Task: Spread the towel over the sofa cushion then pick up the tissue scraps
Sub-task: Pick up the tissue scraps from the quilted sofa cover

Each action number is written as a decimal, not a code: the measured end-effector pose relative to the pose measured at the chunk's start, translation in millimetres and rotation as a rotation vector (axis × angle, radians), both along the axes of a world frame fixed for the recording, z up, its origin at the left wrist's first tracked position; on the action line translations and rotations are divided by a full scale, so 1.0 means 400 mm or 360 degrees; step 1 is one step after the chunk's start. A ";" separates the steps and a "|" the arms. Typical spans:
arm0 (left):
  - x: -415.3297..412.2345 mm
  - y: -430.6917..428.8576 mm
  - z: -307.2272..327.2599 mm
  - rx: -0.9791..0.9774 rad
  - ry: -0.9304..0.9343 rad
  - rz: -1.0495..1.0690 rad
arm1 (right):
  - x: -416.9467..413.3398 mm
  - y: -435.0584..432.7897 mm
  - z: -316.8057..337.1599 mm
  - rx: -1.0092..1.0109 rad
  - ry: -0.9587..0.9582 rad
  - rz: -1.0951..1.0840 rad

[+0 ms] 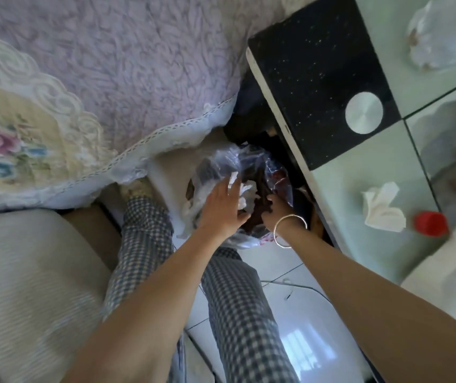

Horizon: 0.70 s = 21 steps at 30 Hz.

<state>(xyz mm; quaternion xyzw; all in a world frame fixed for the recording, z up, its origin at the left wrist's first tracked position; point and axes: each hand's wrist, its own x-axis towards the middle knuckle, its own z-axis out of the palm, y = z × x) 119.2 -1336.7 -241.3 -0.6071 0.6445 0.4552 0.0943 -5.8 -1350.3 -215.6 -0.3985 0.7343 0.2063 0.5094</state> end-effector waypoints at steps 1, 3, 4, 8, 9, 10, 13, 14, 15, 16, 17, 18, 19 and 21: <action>0.003 -0.002 0.009 0.0010 0.0042 0.0024 | 0.005 -0.003 0.012 -0.0004 -0.0026 -0.0029; 0.015 -0.009 0.039 -0.0033 0.0113 0.0086 | 0.019 -0.008 0.038 -0.0033 -0.0071 -0.0100; 0.023 -0.011 0.052 -0.0058 0.0157 0.0121 | 0.027 -0.009 0.051 -0.0063 -0.0092 -0.0128; 0.085 -0.036 0.141 -0.0068 0.0286 0.0364 | 0.075 -0.024 0.136 -0.0201 -0.0167 -0.0116; 0.105 -0.042 0.163 -0.0070 0.0322 0.0430 | 0.087 -0.031 0.163 -0.0210 -0.0198 -0.0132; 0.135 -0.055 0.196 -0.0087 0.0352 0.0496 | 0.103 -0.044 0.190 -0.0226 -0.0239 -0.0154; 0.219 -0.088 0.294 -0.0038 0.0345 0.0681 | 0.156 -0.090 0.286 -0.0263 -0.0403 -0.0203; 0.255 -0.105 0.331 -0.0041 0.0354 0.0754 | 0.180 -0.114 0.319 -0.0317 -0.0469 -0.0206; 0.286 -0.123 0.366 -0.0058 0.0372 0.0811 | 0.203 -0.138 0.358 -0.0353 -0.0499 -0.0197; 0.315 -0.143 0.401 -0.0094 0.0394 0.0851 | 0.222 -0.162 0.389 -0.0414 -0.0534 -0.0165; 0.344 -0.162 0.436 -0.0142 0.0407 0.0890 | 0.244 -0.187 0.424 -0.0472 -0.0548 -0.0117; 0.377 -0.184 0.473 -0.0193 0.0417 0.0949 | 0.267 -0.217 0.458 -0.0552 -0.0580 -0.0072; 0.413 -0.208 0.510 -0.0245 0.0429 0.1019 | 0.296 -0.251 0.495 -0.0598 -0.0593 -0.0043; 0.476 -0.251 0.564 -0.0342 0.0444 0.1138 | 0.347 -0.317 0.548 -0.0691 -0.0627 0.0019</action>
